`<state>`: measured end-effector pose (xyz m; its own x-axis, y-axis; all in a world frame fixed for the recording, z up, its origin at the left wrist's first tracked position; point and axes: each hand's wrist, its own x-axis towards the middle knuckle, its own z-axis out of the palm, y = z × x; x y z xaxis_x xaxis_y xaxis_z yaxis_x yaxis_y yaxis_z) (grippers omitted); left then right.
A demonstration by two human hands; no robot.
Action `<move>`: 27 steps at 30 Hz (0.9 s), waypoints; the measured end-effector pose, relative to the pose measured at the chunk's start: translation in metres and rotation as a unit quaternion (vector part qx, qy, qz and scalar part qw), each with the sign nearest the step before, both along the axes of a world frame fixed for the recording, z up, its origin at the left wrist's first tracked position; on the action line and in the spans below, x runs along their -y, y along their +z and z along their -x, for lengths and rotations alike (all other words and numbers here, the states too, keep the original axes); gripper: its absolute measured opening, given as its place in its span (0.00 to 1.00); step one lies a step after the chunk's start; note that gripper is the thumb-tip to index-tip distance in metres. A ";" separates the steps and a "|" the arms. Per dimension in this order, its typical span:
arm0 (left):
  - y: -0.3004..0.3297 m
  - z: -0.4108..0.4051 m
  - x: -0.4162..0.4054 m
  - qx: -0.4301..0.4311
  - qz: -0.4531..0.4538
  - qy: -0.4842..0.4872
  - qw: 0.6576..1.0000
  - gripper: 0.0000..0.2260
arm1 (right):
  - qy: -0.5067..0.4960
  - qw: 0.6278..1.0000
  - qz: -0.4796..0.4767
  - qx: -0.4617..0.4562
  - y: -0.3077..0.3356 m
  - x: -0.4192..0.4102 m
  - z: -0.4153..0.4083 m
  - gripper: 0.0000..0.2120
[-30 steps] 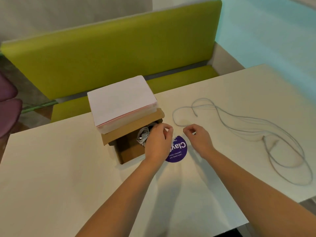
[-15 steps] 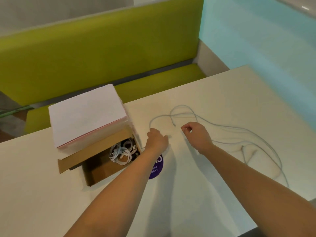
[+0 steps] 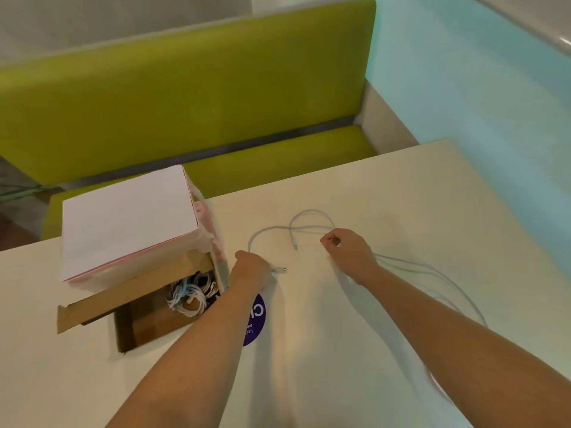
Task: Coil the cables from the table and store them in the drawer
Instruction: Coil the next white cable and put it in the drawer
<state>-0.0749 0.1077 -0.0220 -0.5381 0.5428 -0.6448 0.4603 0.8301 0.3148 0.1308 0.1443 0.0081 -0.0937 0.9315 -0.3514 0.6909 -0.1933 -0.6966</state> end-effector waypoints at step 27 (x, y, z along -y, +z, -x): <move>0.172 -0.076 -0.001 0.386 -0.384 0.000 0.838 0.14 | 0.058 0.985 -0.149 -0.069 0.094 -0.029 -0.008 0.08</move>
